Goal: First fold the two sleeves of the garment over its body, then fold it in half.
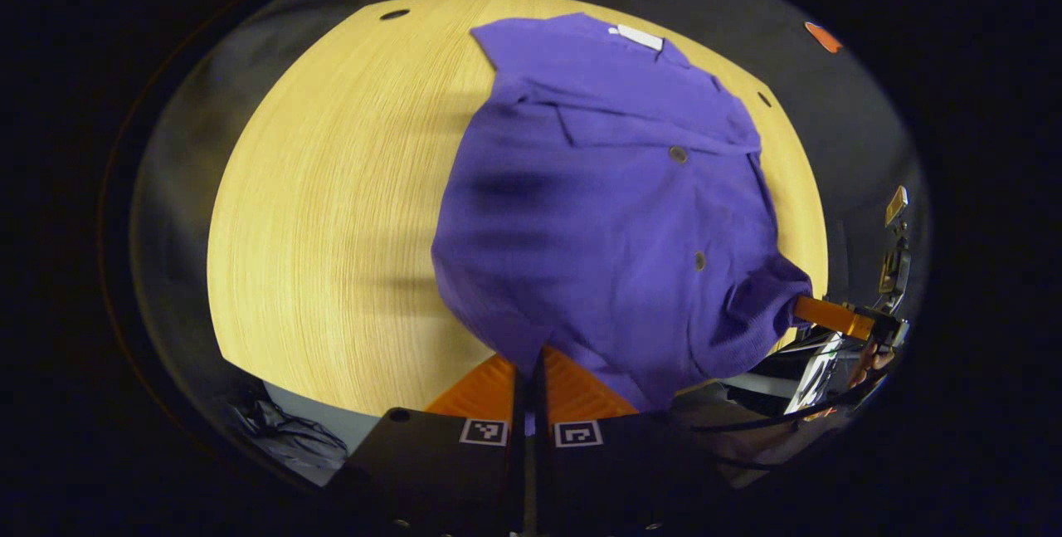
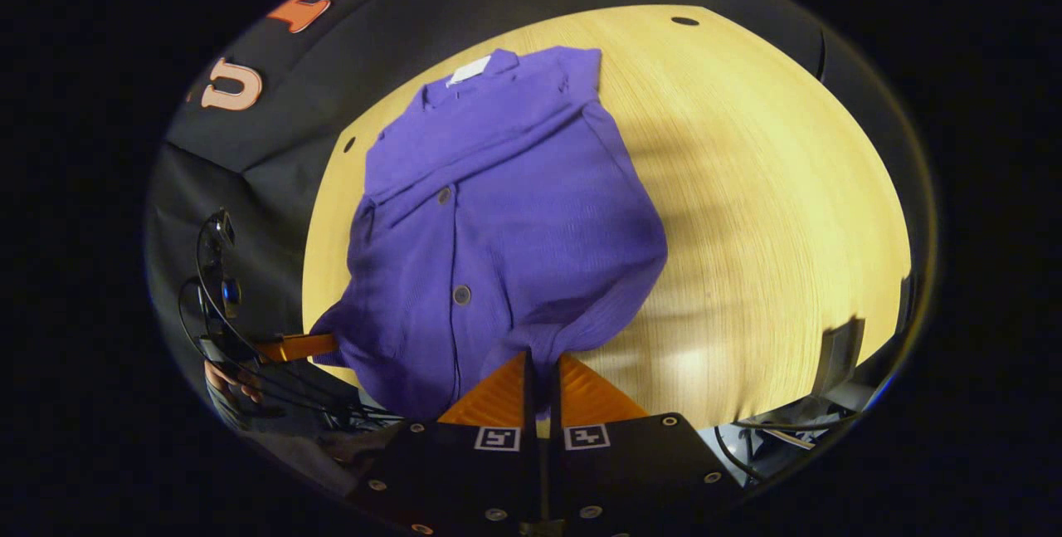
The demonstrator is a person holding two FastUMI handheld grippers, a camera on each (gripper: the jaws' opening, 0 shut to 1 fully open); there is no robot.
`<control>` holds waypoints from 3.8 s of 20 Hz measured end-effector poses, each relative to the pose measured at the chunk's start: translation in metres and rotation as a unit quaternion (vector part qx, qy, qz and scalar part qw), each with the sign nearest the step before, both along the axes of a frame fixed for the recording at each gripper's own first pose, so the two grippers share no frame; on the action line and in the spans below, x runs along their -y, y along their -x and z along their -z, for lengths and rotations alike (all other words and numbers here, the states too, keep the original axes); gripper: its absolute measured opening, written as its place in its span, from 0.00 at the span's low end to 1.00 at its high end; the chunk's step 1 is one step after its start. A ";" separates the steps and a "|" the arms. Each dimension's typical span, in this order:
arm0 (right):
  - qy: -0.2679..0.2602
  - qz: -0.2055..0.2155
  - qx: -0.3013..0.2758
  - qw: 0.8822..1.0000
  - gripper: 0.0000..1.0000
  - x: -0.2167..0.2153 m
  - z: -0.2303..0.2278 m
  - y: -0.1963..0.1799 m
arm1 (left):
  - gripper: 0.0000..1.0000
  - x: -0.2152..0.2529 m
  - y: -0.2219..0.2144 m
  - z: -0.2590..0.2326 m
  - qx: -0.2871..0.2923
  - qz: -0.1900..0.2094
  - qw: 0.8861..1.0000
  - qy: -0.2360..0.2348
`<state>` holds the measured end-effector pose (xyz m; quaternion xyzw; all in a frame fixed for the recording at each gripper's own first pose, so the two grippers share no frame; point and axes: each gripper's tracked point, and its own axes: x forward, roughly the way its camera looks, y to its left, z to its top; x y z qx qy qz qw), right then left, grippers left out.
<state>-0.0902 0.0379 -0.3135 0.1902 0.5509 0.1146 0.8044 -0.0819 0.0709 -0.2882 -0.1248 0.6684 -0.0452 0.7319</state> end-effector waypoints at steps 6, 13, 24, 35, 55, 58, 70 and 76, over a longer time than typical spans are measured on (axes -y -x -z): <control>-0.003 -0.011 0.046 0.999 0.05 0.001 -0.036 -0.043 | 0.06 0.000 -0.064 -0.034 0.055 0.041 0.998 -0.008; 0.052 0.005 0.088 0.995 0.05 0.016 -0.077 -0.102 | 0.06 -0.026 -0.155 -0.064 0.098 0.085 0.992 0.000; 0.076 0.055 0.071 0.993 0.05 0.028 -0.115 -0.180 | 0.06 -0.042 -0.276 -0.080 0.100 0.024 0.992 0.077; 0.018 0.007 0.059 0.998 0.05 0.025 -0.090 -0.317 | 0.06 -0.052 -0.360 -0.021 0.102 -0.012 0.995 -0.016; -0.051 0.145 0.169 0.973 0.89 0.056 -0.139 -0.409 | 0.93 -0.069 -0.452 -0.089 0.303 -0.044 0.947 -0.100; -0.010 0.136 0.215 0.967 0.98 0.058 -0.160 -0.390 | 0.98 -0.072 -0.438 -0.118 0.328 -0.053 0.939 -0.085; 0.108 0.110 0.388 0.909 0.97 0.019 -0.260 -0.293 | 0.98 -0.052 -0.359 -0.222 0.464 -0.008 0.881 -0.093; 0.115 0.127 0.443 0.880 0.97 -0.014 -0.286 -0.241 | 0.98 -0.029 -0.316 -0.264 0.537 0.005 0.841 -0.067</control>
